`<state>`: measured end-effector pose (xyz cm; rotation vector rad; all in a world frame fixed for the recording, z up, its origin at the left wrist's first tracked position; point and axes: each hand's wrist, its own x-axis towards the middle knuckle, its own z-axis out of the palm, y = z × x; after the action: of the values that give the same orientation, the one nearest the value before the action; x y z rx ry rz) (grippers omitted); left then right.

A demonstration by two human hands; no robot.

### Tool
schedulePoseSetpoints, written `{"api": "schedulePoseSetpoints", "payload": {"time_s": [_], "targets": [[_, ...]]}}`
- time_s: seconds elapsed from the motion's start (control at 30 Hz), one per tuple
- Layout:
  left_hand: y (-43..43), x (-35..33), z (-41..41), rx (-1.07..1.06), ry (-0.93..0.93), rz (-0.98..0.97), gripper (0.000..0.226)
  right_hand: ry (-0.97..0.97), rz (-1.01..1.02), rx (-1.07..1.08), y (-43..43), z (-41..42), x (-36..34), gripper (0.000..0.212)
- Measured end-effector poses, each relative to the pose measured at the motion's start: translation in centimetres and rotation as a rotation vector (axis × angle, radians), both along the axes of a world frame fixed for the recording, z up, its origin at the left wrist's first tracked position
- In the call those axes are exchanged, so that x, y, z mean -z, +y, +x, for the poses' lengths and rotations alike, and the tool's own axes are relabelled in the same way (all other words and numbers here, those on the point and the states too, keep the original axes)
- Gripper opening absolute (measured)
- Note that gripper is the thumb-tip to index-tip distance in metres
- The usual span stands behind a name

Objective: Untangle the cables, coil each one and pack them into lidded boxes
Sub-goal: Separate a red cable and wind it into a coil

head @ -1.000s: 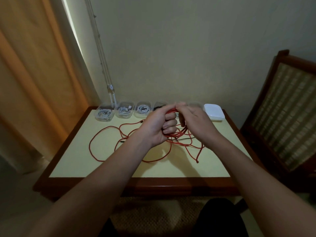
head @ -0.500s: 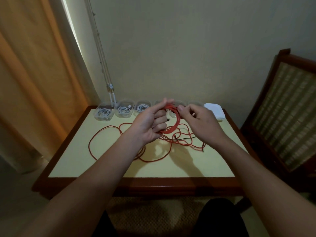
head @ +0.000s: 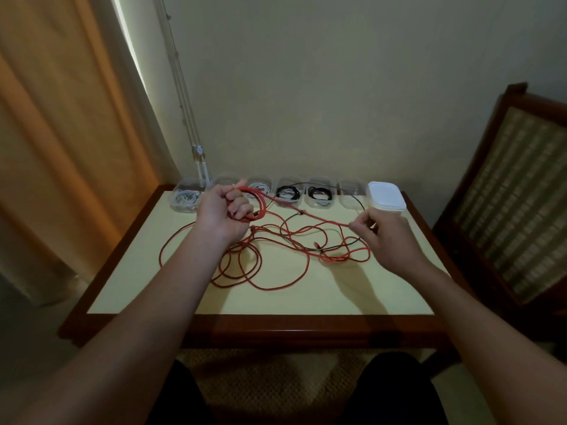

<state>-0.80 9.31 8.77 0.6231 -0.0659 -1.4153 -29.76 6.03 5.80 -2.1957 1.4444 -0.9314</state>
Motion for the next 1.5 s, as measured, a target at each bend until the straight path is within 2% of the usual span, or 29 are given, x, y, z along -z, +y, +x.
{"api": "schedulePoseSetpoints", "payload": {"time_s": [0.1, 0.2, 0.3, 0.4, 0.53, 0.6, 0.67, 0.73, 0.8, 0.87, 0.97, 1.13, 1.2, 1.27, 1.4, 1.5], "targets": [[-0.3, -0.1, -1.0, -0.045, -0.198, 0.013, 0.013, 0.241, -0.092, -0.07, 0.1, 1.0, 0.5, 0.022], [0.0, -0.1, -2.6, -0.024, -0.577, 0.014, 0.014, 0.431, -0.161, -0.132, 0.8, 2.7, 0.6, 0.026], [0.6, 0.6, -4.7, 0.029, -0.947, -0.026, 0.015, 0.382, -0.247, -0.18, 1.4, 3.9, 0.2, 0.031], [1.3, 1.3, -6.7, 0.121, -1.074, -0.139, 0.019, 0.265, -0.372, -0.177, 1.2, 4.5, -0.4, 0.033], [1.7, 1.6, -8.2, 0.275, -0.991, -0.179, 0.018, 0.13, -0.41, -0.144, 0.5, 4.9, -1.5, 0.03], [1.6, 1.6, -8.4, 0.361, -0.835, -0.167, 0.023, 0.048, -0.389, -0.112, 0.6, 4.9, -1.9, 0.029], [1.6, 1.2, -8.7, 0.408, -0.627, -0.142, 0.02, -0.106, -0.269, -0.058, 1.2, 5.1, -2.5, 0.033], [1.5, 0.9, -8.8, 0.422, -0.505, -0.134, 0.022, -0.242, -0.06, 0.005, 1.8, 5.5, -2.9, 0.039], [1.7, 0.8, -9.0, 0.431, -0.434, -0.148, 0.031, -0.283, 0.16, 0.004, 2.0, 5.9, -2.9, 0.05], [1.7, 0.8, -9.2, 0.438, -0.361, -0.145, 0.033, -0.279, 0.268, -0.047, 2.1, 6.1, -2.5, 0.059], [1.6, 0.6, -9.3, 0.44, -0.327, -0.141, 0.021, -0.235, 0.225, -0.084, 2.2, 6.5, -2.2, 0.062], [1.1, 0.0, -7.8, 0.476, -0.321, -0.136, 0.046, -0.297, 0.192, -0.165, 2.1, 6.1, -2.0, 0.054], [0.9, -0.4, -6.4, 0.434, -0.264, -0.155, 0.034, -0.25, 0.156, -0.109, 1.9, 5.0, -0.9, 0.058], [0.7, -0.6, -4.9, 0.398, -0.223, -0.154, 0.031, -0.127, 0.133, -0.086, 1.3, 3.7, 1.1, 0.053], [1.0, -0.8, -3.1, 0.361, -0.169, -0.142, 0.028, 0.308, 0.104, -0.085, -0.6, 2.0, 6.9, 0.038], [1.0, -0.6, -2.4, 0.359, -0.106, -0.148, 0.026, 0.494, 0.303, -0.058, -1.6, 1.6, 9.7, 0.035]]}}
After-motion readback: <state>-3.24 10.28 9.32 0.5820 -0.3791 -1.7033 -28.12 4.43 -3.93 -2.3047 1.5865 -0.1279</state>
